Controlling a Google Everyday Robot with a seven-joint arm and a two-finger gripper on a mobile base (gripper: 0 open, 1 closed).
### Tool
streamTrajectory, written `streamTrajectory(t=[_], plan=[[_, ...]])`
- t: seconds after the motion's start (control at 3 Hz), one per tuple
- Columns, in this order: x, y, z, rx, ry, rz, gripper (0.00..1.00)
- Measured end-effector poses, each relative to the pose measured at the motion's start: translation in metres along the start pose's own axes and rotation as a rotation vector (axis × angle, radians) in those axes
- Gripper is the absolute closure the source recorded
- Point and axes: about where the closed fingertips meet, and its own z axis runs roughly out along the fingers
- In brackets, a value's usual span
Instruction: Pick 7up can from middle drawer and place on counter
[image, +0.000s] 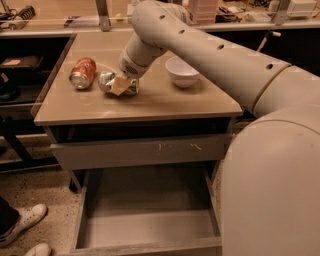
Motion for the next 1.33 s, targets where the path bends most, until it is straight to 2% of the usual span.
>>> streamTrajectory(t=[1.0, 1.33], plan=[[0.0000, 0.0001, 0.0001, 0.000, 0.000, 0.000, 0.11], [0.0000, 0.0001, 0.0002, 0.000, 0.000, 0.000, 0.00]])
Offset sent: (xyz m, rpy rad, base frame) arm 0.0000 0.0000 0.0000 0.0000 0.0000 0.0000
